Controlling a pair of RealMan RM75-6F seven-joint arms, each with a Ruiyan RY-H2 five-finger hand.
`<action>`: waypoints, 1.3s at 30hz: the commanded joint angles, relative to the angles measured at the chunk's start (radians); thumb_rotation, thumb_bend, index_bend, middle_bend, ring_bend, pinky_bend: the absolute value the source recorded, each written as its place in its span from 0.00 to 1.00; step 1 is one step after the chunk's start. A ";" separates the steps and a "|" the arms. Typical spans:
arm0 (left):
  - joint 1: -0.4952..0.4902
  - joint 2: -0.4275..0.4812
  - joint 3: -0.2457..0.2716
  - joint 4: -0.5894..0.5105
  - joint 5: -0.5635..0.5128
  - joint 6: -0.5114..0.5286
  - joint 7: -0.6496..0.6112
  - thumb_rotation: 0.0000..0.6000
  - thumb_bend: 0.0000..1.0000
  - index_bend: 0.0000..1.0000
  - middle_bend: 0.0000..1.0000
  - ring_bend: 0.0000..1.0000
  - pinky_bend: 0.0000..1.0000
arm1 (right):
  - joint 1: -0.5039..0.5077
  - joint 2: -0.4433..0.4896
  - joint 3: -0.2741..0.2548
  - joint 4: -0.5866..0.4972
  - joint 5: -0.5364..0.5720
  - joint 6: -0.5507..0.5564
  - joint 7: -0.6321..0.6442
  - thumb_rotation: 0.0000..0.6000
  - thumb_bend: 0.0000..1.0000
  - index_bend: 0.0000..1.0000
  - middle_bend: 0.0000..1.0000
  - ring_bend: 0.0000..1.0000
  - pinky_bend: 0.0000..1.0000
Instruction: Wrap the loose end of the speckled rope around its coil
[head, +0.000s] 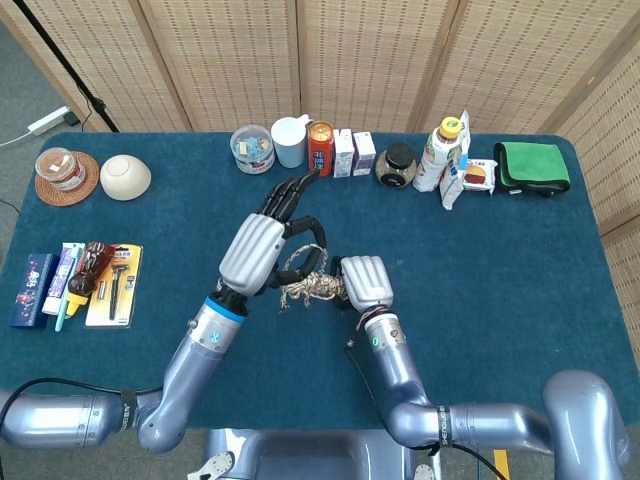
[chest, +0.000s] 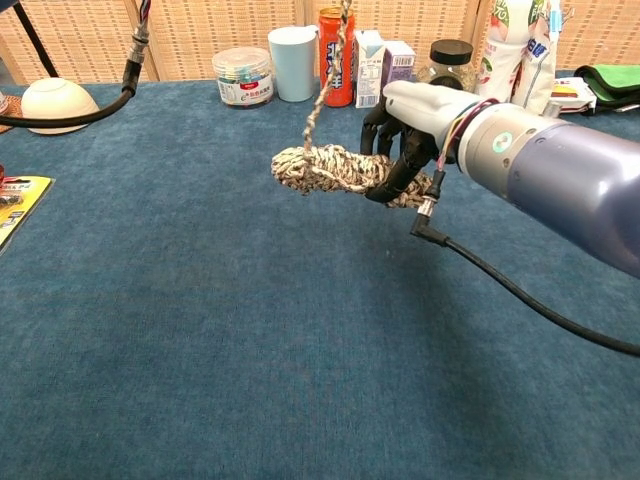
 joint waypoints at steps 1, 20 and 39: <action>-0.016 -0.016 -0.023 0.055 -0.030 -0.002 -0.015 1.00 0.45 0.62 0.00 0.00 0.00 | -0.015 0.025 -0.017 -0.037 -0.031 -0.013 0.010 1.00 0.54 0.68 0.64 0.57 0.87; -0.080 -0.084 -0.053 0.312 -0.130 -0.049 -0.081 1.00 0.45 0.62 0.00 0.00 0.00 | -0.077 0.158 -0.078 -0.252 -0.161 -0.096 0.102 1.00 0.54 0.68 0.65 0.57 0.87; 0.003 -0.094 0.086 0.565 -0.065 -0.136 -0.242 1.00 0.45 0.62 0.00 0.00 0.00 | -0.072 0.224 0.066 -0.419 0.001 -0.088 0.241 1.00 0.54 0.68 0.65 0.57 0.87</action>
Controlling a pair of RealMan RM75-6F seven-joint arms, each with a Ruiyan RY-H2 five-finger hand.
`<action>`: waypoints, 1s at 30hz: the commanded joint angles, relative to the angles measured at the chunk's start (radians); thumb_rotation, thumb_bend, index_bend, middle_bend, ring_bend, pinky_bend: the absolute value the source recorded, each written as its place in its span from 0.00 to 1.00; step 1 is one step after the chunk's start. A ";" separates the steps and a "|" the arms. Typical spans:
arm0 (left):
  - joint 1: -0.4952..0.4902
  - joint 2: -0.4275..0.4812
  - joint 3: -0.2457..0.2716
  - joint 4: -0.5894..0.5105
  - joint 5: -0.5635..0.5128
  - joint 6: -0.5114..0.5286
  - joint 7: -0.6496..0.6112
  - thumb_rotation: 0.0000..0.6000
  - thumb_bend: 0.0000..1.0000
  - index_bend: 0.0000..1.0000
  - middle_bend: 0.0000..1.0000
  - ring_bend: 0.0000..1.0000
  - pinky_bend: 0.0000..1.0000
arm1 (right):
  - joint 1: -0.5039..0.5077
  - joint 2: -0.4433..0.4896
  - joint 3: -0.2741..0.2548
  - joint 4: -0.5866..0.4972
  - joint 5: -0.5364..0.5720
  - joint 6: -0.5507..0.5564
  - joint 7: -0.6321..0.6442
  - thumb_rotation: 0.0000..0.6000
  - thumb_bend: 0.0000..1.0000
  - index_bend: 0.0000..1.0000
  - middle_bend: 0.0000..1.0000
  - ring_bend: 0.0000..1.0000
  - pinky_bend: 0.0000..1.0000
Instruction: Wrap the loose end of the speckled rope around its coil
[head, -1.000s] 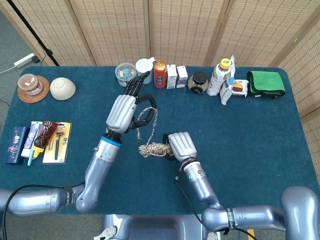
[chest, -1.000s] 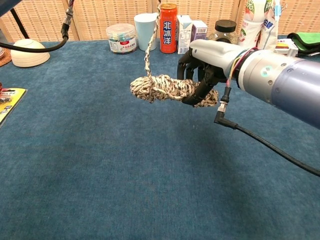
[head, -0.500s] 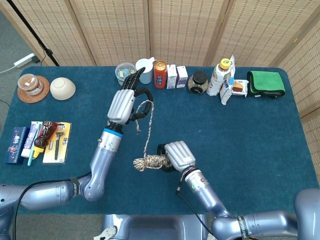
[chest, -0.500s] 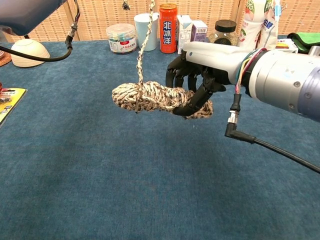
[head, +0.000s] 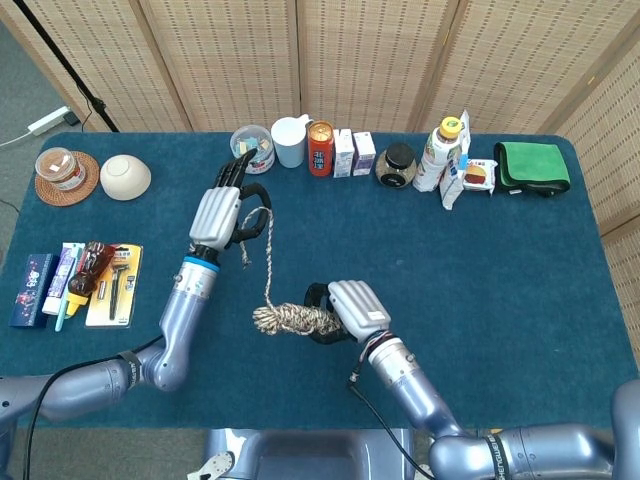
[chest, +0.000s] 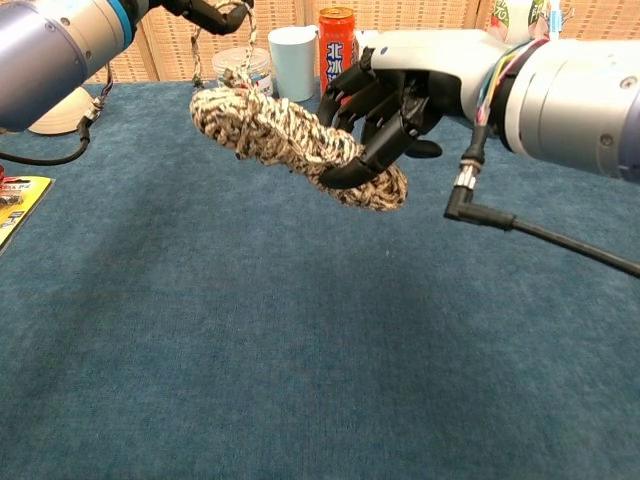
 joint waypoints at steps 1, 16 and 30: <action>0.018 -0.014 0.033 0.051 0.026 -0.024 -0.039 1.00 0.45 0.62 0.00 0.00 0.00 | 0.014 0.004 0.038 -0.019 0.063 0.022 0.013 1.00 0.54 0.68 0.65 0.57 0.87; 0.058 -0.066 0.141 0.180 0.183 -0.012 -0.096 1.00 0.45 0.63 0.00 0.00 0.00 | 0.073 0.001 0.165 0.012 0.332 0.076 0.070 1.00 0.54 0.68 0.65 0.57 0.88; 0.019 -0.095 0.075 0.239 0.167 -0.043 -0.078 1.00 0.45 0.63 0.00 0.00 0.00 | 0.076 0.076 0.151 -0.004 0.368 -0.038 0.091 1.00 0.54 0.69 0.65 0.58 0.88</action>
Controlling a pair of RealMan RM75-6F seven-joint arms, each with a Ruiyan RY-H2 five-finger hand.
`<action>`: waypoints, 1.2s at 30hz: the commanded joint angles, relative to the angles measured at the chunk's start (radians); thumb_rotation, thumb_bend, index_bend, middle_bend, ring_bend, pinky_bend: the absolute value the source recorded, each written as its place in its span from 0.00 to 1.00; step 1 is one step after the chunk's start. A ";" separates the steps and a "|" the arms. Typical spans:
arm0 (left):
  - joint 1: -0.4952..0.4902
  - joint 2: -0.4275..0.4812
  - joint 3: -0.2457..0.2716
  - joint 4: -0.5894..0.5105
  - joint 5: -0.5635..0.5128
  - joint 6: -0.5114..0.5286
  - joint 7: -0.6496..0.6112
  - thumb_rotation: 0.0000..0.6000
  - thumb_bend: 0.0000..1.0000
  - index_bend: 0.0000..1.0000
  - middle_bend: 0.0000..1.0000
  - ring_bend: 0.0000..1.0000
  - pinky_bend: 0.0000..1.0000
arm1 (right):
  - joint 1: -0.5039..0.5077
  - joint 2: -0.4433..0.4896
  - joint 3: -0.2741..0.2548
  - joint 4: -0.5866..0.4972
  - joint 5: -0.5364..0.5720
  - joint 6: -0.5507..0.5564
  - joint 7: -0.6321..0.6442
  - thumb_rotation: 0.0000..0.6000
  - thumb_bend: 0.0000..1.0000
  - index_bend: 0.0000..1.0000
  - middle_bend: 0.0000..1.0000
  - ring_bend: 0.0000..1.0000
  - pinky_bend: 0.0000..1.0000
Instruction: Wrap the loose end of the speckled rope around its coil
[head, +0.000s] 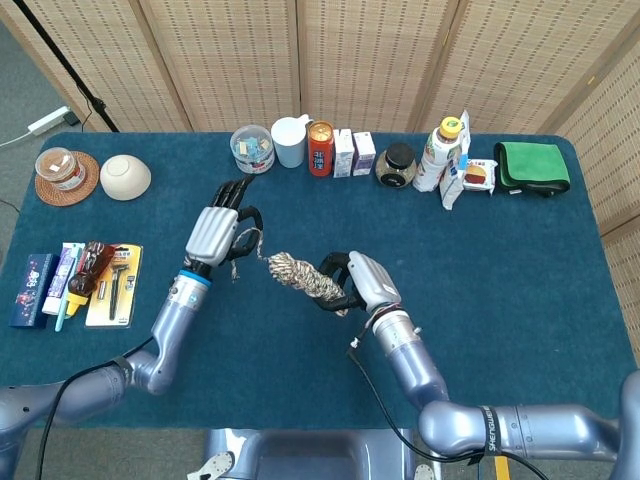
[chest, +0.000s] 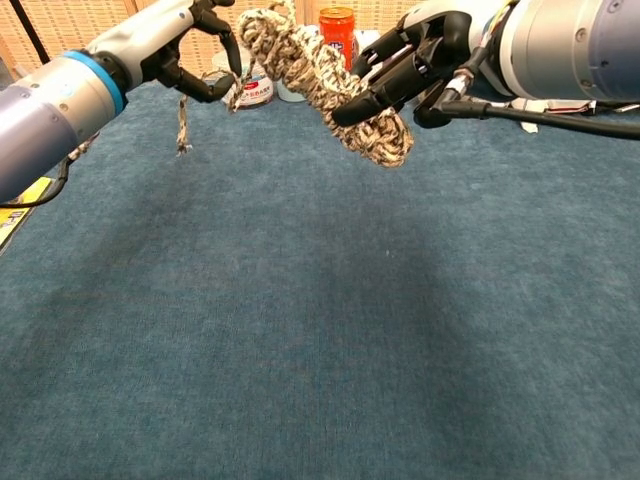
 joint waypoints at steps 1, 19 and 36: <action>-0.028 -0.022 -0.031 0.030 -0.029 -0.026 0.027 1.00 0.45 0.63 0.00 0.00 0.00 | 0.002 0.038 -0.016 -0.021 -0.015 -0.053 0.003 1.00 0.54 0.68 0.65 0.58 0.88; -0.121 -0.075 -0.122 0.140 -0.110 -0.066 0.115 1.00 0.45 0.63 0.00 0.00 0.00 | 0.000 0.156 -0.066 -0.039 -0.091 -0.193 0.077 1.00 0.54 0.69 0.65 0.58 0.88; -0.106 -0.111 0.003 0.209 -0.002 -0.047 0.153 1.00 0.46 0.63 0.00 0.00 0.00 | 0.023 0.201 0.010 -0.025 0.068 -0.199 0.300 1.00 0.54 0.69 0.66 0.58 0.88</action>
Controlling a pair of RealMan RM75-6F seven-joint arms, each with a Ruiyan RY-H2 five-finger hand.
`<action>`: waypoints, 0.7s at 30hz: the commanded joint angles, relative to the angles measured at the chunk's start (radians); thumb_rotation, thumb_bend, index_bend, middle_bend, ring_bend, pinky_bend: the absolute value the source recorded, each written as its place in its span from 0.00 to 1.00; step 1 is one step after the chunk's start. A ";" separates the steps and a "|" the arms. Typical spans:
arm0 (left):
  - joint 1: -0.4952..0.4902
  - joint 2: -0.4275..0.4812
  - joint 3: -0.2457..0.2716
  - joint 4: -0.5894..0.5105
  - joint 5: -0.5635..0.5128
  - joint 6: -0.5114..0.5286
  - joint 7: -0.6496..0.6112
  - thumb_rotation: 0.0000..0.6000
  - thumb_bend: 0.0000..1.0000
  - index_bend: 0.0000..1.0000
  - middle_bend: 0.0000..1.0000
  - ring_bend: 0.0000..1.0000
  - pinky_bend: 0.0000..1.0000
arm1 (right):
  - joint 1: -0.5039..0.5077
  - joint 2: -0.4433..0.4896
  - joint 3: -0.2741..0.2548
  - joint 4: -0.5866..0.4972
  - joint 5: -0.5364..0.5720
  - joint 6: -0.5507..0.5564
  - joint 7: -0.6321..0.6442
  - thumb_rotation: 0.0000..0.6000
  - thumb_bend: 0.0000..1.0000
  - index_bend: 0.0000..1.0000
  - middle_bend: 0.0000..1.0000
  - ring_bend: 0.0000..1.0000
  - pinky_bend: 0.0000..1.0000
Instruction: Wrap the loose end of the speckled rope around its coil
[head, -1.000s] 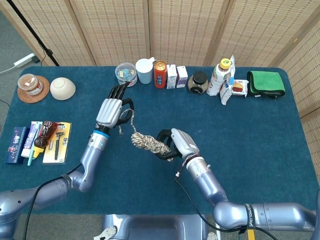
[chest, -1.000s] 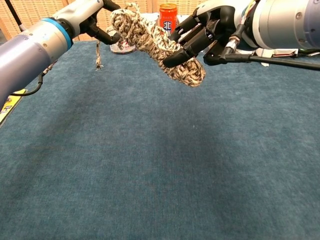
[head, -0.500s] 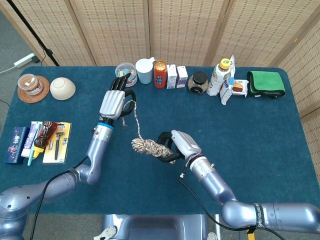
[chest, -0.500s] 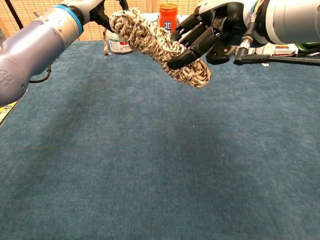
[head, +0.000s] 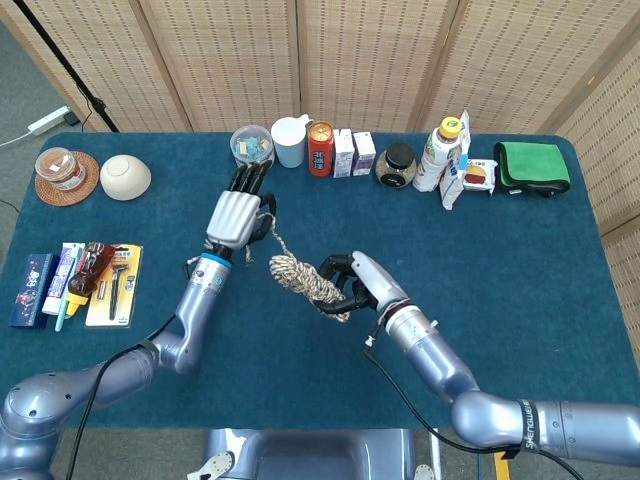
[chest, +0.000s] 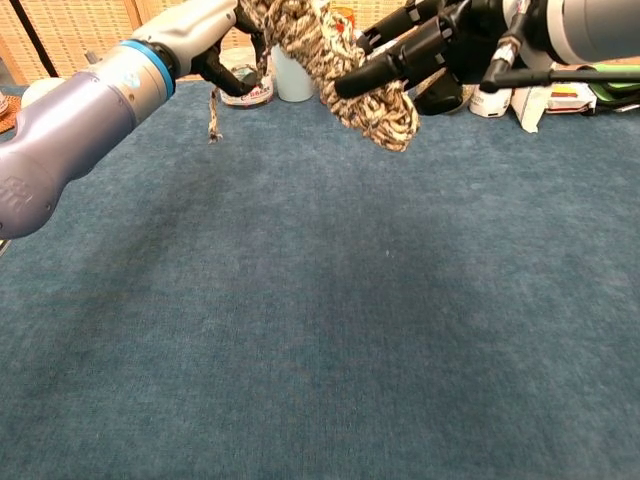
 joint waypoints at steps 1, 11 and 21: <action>0.013 -0.007 0.038 0.010 0.046 0.020 -0.007 1.00 0.46 0.63 0.00 0.00 0.00 | 0.027 -0.008 0.022 0.011 0.068 0.056 0.025 1.00 0.54 0.69 0.66 0.58 0.89; 0.057 0.020 0.127 -0.032 0.159 0.066 -0.036 1.00 0.46 0.63 0.00 0.00 0.00 | 0.114 -0.061 0.060 0.117 0.256 0.176 0.009 1.00 0.54 0.69 0.68 0.61 0.91; 0.088 0.086 0.171 -0.137 0.229 0.089 -0.036 1.00 0.46 0.63 0.00 0.00 0.00 | 0.160 -0.139 0.050 0.212 0.294 0.274 -0.071 1.00 0.54 0.69 0.68 0.62 0.92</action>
